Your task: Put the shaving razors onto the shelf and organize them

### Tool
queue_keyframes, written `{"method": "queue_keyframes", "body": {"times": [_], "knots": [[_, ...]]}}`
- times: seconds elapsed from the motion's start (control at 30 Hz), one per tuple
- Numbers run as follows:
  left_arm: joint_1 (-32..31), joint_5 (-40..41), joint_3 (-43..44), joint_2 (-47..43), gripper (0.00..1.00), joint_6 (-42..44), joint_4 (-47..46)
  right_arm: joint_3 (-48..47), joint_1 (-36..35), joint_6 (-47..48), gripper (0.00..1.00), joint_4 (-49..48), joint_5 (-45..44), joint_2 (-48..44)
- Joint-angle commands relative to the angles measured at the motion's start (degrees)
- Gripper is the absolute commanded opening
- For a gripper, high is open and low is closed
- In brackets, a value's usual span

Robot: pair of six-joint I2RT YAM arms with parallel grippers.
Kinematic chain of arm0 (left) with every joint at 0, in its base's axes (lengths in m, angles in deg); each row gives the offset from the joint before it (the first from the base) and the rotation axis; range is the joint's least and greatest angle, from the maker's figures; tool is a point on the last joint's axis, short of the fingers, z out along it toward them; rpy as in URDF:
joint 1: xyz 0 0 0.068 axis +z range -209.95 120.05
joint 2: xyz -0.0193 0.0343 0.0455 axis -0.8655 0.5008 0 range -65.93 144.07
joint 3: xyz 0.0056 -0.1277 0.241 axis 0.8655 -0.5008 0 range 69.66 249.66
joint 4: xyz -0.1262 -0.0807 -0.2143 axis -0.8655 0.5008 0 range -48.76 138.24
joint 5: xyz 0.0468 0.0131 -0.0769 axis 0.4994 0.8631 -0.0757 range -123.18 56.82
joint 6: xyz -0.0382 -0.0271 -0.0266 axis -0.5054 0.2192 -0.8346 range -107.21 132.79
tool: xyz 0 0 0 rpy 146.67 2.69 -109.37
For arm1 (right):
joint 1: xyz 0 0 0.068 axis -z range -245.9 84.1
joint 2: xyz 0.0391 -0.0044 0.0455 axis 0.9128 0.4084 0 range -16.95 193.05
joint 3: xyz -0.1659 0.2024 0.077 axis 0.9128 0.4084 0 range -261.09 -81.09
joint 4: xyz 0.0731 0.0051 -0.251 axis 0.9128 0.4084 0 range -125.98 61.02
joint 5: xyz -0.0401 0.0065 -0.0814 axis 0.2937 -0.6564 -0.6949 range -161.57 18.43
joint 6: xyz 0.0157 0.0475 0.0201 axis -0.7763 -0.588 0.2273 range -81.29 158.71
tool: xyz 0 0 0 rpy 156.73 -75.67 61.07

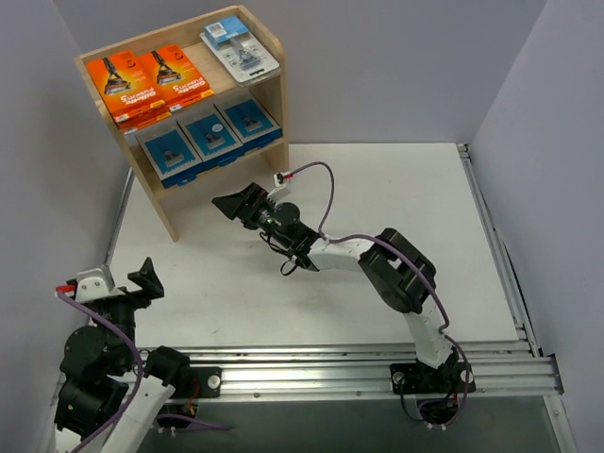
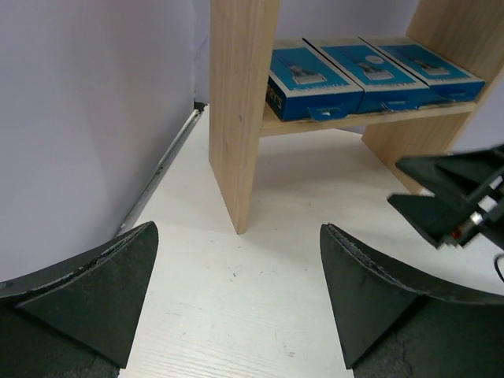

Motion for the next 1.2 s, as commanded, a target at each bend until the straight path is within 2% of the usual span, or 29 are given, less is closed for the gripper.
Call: {"method": "queue_keyframes", "body": {"times": [0.0,0.13,0.23,0.27,0.33,0.37,0.47,0.57,0.67,0.87,1.03,1.17], "knots": [[0.1,5.5,6.4,6.8,0.93,-3.6,3.4,4.6,0.5,9.7,0.93,6.7,5.5,-8.0],[0.0,11.0,9.5,12.4,0.97,-5.1,7.3,11.4,0.8,20.3,0.94,17.1,2.9,-15.3],[0.0,8.9,12.0,16.3,0.97,-7.9,9.5,14.4,1.8,27.4,0.96,25.0,2.5,-20.7],[0.0,7.0,12.7,17.7,0.97,-8.5,9.5,15.7,2.2,28.8,0.99,27.0,2.4,-23.2],[0.0,4.3,12.8,19.1,0.97,-8.5,7.2,16.8,4.1,31.9,1.00,32.5,2.0,-25.7],[0.0,-1.6,12.6,21.3,0.94,-7.4,5.8,17.9,5.1,32.9,1.00,34.5,1.8,-28.2],[0.0,-9.1,14.7,29.0,0.94,-7.5,5.9,20.2,9.6,36.6,1.00,40.9,0.4,-34.6],[-0.2,-10.7,16.2,35.3,0.94,-8.4,5.1,23.4,14.9,38.7,1.00,44.8,0.3,-41.2],[-0.5,-12.4,16.8,37.7,0.94,-6.9,0.5,23.1,18.9,41.3,1.00,50.6,0.0,-46.5],[-0.9,-16.7,14.6,36.5,0.94,-1.7,-10.4,20.0,24.5,45.6,1.00,59.7,-2.2,-50.9],[-0.9,-19.4,7.8,33.2,0.94,-1.7,-13.6,18.8,25.8,48.9,1.00,67.1,-7.7,-52.3],[-1.5,-19.4,2.3,31.0,0.94,-1.9,-14.1,22.2,25.8,48.7,1.00,66.8,-10.6,-56.1]]}}
